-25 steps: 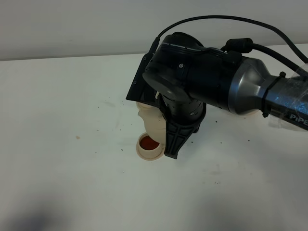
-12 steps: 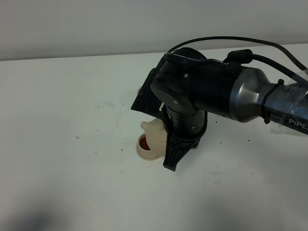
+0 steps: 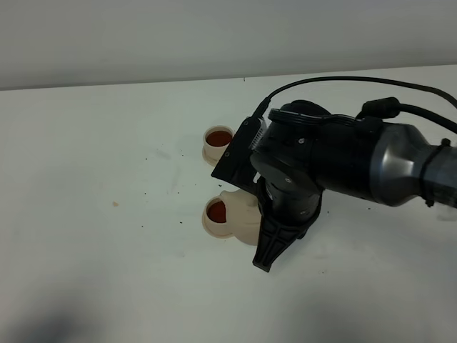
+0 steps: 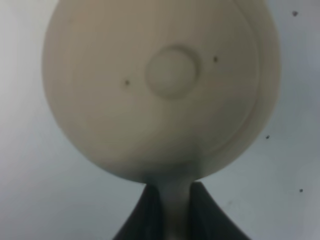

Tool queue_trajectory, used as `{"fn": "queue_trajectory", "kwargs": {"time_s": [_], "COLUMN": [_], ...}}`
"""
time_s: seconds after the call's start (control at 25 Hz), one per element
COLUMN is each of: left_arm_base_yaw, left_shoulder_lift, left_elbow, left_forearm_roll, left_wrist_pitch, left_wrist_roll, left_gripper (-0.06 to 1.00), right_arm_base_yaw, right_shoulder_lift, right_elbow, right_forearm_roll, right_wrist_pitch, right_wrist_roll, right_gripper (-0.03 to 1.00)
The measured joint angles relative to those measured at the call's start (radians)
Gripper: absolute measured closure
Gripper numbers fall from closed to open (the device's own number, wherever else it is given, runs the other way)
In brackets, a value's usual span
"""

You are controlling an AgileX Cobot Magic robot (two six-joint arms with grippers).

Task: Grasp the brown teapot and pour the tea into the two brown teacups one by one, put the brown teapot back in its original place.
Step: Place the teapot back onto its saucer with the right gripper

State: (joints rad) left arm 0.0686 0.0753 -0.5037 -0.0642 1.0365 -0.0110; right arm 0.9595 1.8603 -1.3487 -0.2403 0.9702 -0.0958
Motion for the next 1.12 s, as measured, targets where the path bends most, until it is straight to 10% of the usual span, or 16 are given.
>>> {"fn": "queue_trajectory", "kwargs": {"time_s": [1.12], "left_arm_base_yaw": [0.000], "left_shoulder_lift": [0.000], "left_elbow": [0.000], "left_forearm_roll": [-0.001], "left_wrist_pitch": [0.000], "left_wrist_roll": [0.000], "left_gripper": [0.70], "right_arm_base_yaw": [0.000], "right_shoulder_lift": [-0.005], "right_elbow": [0.137], "right_forearm_roll": [-0.003], "right_wrist_pitch": [-0.132], "right_wrist_roll": [0.058], "right_gripper": [0.86]}}
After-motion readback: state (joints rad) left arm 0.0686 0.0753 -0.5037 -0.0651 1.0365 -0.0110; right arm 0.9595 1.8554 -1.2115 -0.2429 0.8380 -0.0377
